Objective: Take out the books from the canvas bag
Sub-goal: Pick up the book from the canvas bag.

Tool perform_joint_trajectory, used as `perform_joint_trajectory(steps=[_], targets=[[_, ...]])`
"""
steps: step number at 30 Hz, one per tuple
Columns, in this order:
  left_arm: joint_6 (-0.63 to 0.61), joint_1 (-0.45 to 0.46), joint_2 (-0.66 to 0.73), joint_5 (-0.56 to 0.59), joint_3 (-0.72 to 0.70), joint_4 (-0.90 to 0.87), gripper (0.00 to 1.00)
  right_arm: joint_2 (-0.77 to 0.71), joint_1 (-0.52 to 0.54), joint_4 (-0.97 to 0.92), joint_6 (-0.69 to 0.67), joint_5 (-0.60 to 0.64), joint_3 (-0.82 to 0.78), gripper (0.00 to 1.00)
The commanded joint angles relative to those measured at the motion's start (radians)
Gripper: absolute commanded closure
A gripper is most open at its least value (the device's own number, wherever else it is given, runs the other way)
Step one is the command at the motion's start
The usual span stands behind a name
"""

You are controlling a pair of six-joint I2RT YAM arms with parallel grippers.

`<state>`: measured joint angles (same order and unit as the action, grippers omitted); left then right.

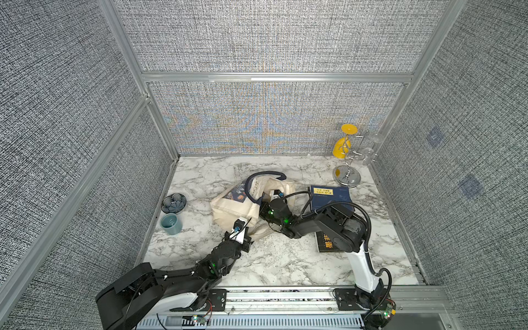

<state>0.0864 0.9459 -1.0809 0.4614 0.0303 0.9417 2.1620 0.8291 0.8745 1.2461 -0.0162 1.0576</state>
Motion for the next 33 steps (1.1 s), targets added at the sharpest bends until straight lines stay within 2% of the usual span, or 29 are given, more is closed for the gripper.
perform_joint_trajectory(steps=[1, 4, 10, 22, 27, 33], targets=[[-0.008, 0.001, 0.002, -0.03, 0.008, 0.066, 1.0, -0.01, 0.002, 0.011, -0.02, -0.023, -0.01, 0.93], [-0.008, 0.001, 0.005, -0.03, 0.006, 0.067, 1.0, -0.055, 0.004, 0.011, -0.043, -0.019, -0.04, 1.0], [-0.005, 0.001, 0.002, -0.012, 0.009, 0.069, 1.0, -0.213, 0.01, -0.065, -0.152, 0.024, -0.13, 1.0], [0.028, 0.0, 0.001, 0.101, 0.027, 0.047, 1.0, -0.518, 0.01, -0.147, -0.276, 0.093, -0.328, 1.0], [0.03, -0.001, -0.006, 0.114, 0.032, 0.051, 1.0, -0.656, 0.004, -0.182, -0.327, 0.114, -0.411, 1.0], [0.042, -0.001, -0.013, 0.151, 0.039, 0.036, 1.0, -0.881, 0.001, -0.288, -0.367, 0.218, -0.497, 1.0]])
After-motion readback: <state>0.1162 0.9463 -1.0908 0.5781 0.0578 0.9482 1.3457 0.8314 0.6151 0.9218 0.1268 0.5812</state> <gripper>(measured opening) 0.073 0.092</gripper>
